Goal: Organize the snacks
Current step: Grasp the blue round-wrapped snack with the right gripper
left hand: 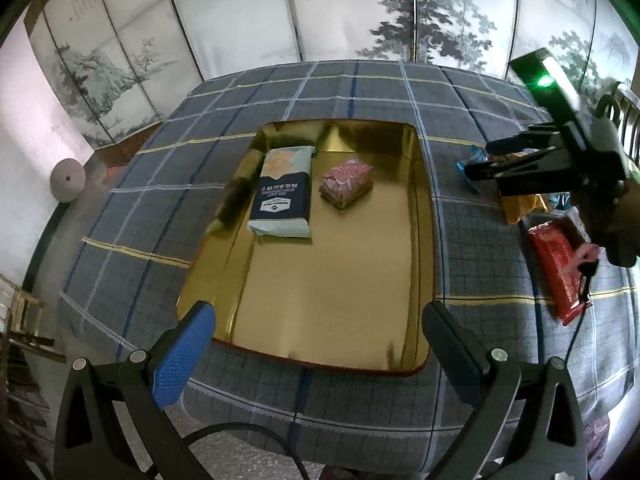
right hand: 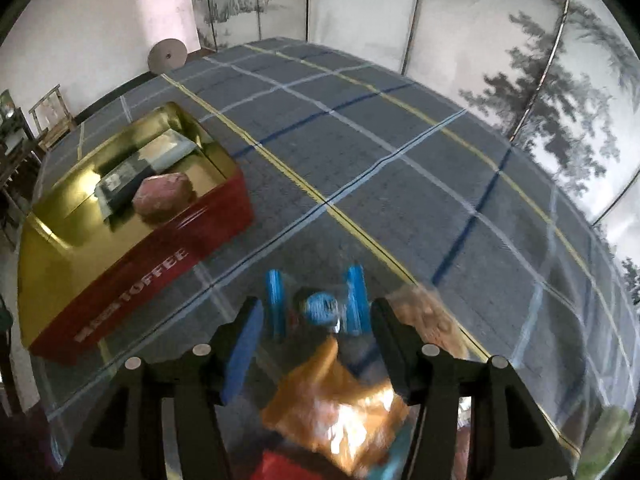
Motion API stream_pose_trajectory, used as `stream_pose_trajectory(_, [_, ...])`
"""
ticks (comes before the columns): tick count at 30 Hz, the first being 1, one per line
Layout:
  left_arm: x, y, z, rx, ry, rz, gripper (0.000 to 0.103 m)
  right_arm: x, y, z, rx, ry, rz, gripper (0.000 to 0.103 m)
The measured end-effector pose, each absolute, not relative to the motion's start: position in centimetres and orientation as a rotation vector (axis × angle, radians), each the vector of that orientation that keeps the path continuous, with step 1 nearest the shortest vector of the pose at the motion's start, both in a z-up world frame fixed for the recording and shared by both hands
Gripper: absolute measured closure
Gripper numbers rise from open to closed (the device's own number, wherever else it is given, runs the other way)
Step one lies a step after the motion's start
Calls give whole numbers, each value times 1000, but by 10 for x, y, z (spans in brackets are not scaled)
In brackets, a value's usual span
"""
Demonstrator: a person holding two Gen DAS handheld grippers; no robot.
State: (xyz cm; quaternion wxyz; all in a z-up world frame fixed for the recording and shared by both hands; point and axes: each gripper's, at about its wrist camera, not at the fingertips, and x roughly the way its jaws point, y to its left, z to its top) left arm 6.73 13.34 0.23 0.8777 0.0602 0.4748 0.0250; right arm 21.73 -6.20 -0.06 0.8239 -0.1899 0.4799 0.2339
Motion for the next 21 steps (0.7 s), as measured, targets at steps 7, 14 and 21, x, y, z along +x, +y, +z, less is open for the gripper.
stream_pose_trajectory(7, [68,128,0,135,1003,57,1,231,-54,-21,-421,1068,488,57])
stream_pose_trajectory(14, [61,110,11,175,974,15,1,193,-73,24,-282,944,479,63])
stream_pose_trajectory(21, [66,62,19,236,966,-140,1,95,-182,57,-109,817,193,63])
